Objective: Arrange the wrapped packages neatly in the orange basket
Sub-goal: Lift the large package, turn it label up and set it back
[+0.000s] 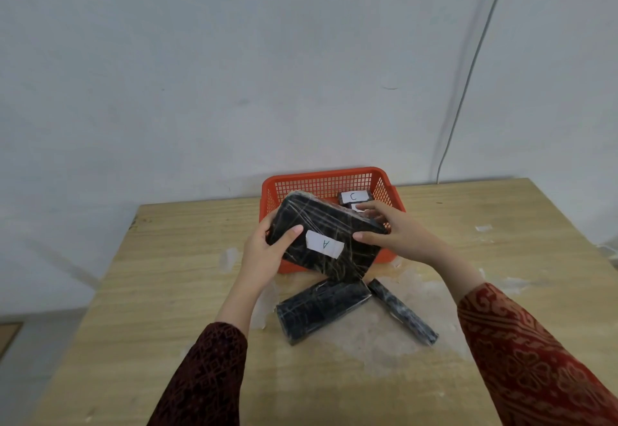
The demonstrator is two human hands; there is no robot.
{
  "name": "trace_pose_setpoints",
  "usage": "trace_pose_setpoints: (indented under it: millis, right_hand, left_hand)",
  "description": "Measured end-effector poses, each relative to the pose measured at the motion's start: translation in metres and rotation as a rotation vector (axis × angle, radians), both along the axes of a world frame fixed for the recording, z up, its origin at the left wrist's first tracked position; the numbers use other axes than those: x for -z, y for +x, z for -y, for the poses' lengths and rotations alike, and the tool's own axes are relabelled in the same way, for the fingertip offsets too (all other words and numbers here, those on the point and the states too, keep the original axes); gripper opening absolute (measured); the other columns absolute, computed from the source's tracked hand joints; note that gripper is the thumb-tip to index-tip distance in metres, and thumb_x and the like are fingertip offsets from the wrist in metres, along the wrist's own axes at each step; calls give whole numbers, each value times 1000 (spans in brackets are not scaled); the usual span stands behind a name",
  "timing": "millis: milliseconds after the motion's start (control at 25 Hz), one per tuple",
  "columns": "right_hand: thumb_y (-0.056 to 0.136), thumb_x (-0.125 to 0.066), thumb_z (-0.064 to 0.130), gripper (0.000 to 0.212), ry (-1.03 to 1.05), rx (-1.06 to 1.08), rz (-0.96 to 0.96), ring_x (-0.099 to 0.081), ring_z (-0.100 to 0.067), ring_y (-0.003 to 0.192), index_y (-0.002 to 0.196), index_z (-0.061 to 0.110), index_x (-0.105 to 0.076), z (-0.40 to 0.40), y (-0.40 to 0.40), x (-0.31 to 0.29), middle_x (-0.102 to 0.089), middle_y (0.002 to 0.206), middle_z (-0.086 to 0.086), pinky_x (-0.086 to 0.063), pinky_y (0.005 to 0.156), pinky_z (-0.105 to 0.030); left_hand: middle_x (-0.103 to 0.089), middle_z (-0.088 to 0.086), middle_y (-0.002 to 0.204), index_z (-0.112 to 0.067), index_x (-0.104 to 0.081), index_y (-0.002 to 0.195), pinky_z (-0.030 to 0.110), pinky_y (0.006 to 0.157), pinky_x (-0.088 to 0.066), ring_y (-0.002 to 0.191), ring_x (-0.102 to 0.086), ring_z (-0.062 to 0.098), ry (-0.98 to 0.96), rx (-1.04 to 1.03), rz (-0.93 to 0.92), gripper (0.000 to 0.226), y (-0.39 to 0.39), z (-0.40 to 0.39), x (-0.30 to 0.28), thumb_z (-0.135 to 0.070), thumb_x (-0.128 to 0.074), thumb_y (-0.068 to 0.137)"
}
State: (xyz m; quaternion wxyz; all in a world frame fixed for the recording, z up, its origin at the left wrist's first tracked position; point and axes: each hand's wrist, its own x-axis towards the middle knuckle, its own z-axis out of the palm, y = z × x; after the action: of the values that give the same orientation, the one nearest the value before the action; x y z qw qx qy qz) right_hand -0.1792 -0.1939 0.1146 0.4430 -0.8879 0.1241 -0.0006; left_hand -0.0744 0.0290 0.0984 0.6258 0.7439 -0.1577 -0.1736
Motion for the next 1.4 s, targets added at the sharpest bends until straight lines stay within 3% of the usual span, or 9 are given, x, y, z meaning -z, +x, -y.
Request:
trace_pose_setpoints:
  millis: [200, 320, 480, 640, 800, 1000, 1160, 1320, 1400]
  right_hand:
    - [79, -69, 44, 51, 71, -115, -45, -63, -5, 98, 124, 28, -50, -2, 8, -8, -62, 113, 9, -54, 79, -23]
    - [83, -66, 39, 41, 223, -61, -13, -67, -10, 96, 120, 24, -54, -3, 7, -7, -66, 110, 4, -56, 82, -29]
    - [88, -61, 36, 35, 416, 178, 109, -66, -12, 98, 119, 20, -54, -26, 7, 9, -67, 112, 1, -56, 84, -31]
    - [84, -66, 40, 65, 456, 139, -8, -61, -11, 108, 138, 19, -37, -26, 7, 17, -58, 129, -2, -52, 92, -32]
    - [77, -74, 31, 95, 509, 67, 57, -62, -10, 104, 145, 40, -8, -17, 6, 7, -52, 125, 9, -52, 89, -32]
    - [69, -74, 39, 65, 624, 143, 127, -67, -17, 103, 126, 27, -44, -22, 7, 3, -62, 124, -5, -57, 84, -35]
    - [76, -76, 26, 63, 666, 358, 238, -65, -16, 102, 126, 23, -39, -37, 7, 11, -60, 119, 0, -59, 72, -25]
    - [84, -69, 26, 45, 890, 504, 237, -65, -28, 104, 118, 21, -39, -59, 9, 29, -58, 119, -8, -57, 84, -49]
    - [89, -60, 30, 31, 961, 503, 167, -65, -30, 102, 112, 17, -44, -58, 7, 30, -60, 118, -12, -58, 82, -48]
  left_hand:
    - [-71, -5, 106, -31, -64, 109, 35, 85, -57, 97, -68, 13, 60, 7, -41, 34, 5, 3, -1, -41, -71, 77]
    - [-66, -1, 117, -23, -56, 124, 29, 82, -54, 103, -65, 15, -20, -82, -89, 59, 8, 4, -3, -45, -73, 72]
    - [-57, -4, 134, -33, -36, 141, 42, 101, -47, 120, -57, 17, -20, 32, -155, 86, -12, 18, 7, -57, -75, 68]
    - [-59, -2, 130, -39, -39, 137, 41, 97, -50, 113, -61, 17, -85, 69, -235, 61, -16, 23, 4, -27, -68, 84]
    - [-66, 0, 116, -44, -54, 108, 40, 90, -52, 99, -66, 20, -12, 224, -262, 36, -4, 17, -12, -16, -61, 87]
    - [-72, -2, 102, -37, -60, 105, 35, 81, -53, 91, -70, 21, -30, 290, -327, 33, 2, 10, -15, -19, -69, 79]
    - [-71, 7, 112, -24, -62, 109, 37, 81, -54, 95, -69, 21, -50, 62, -368, 28, 3, 5, -1, -36, -66, 84]
    - [-71, 3, 113, -22, -56, 123, 38, 79, -56, 101, -69, 22, -191, -70, -459, 38, -6, 8, 9, -39, -59, 89]
    - [-71, 6, 110, -19, -57, 121, 36, 77, -56, 99, -69, 24, -223, -127, -474, 34, -5, 5, 8, -36, -58, 91]
